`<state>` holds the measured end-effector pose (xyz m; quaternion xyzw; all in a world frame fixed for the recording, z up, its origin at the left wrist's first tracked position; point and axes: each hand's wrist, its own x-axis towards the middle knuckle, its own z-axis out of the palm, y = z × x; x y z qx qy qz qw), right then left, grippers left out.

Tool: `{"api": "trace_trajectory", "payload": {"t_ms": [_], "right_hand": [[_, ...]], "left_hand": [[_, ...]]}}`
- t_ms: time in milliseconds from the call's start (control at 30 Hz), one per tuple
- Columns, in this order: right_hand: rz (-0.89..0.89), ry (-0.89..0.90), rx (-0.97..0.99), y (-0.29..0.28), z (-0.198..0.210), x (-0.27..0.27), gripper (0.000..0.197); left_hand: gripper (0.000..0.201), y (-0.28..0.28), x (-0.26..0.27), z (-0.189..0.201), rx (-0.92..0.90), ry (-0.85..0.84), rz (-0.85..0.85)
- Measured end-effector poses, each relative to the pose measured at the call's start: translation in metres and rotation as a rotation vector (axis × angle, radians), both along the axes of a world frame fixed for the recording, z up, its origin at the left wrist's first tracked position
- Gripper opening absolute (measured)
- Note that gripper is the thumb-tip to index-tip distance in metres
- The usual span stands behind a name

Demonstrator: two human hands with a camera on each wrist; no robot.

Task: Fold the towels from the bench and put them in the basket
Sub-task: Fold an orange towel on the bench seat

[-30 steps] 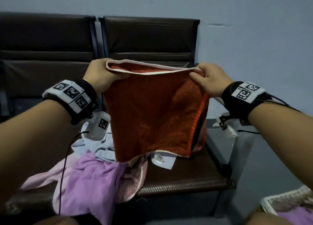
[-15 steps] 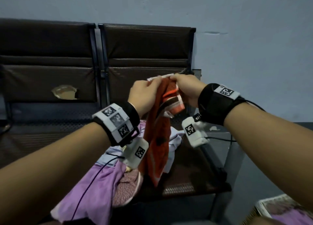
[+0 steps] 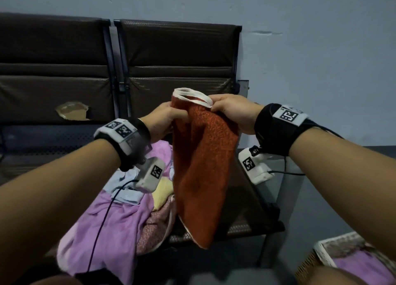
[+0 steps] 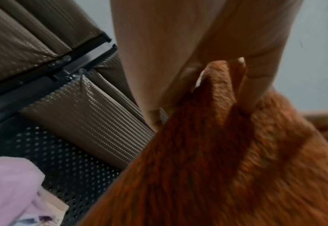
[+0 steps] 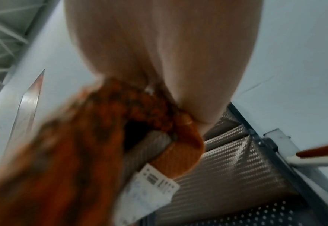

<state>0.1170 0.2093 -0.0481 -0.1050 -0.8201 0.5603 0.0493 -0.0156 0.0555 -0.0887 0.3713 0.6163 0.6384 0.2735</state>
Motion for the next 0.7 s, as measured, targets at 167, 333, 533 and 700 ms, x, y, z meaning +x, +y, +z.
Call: {"api": "trace_trajectory", "payload": {"t_ms": [167, 333, 533, 700], "right_hand": [[-0.101, -0.095, 0.457, 0.036, 0.000, -0.013, 0.027], [-0.402, 0.090, 0.670, 0.069, -0.008, -0.028, 0.015], [-0.463, 0.419, 0.478, 0.077, -0.018, -0.027, 0.006], [-0.216, 0.149, 0.633, 0.065, -0.071, -0.001, 0.008]], "left_hand": [[0.010, 0.017, -0.029, -0.001, -0.102, 0.154, 0.170], [0.006, 0.049, -0.043, 0.002, -0.047, 0.331, 0.355], [0.016, 0.047, -0.043, 0.006, 0.240, 0.324, 0.279], [0.021, 0.008, -0.029, -0.061, -0.032, 0.379, 0.153]]}}
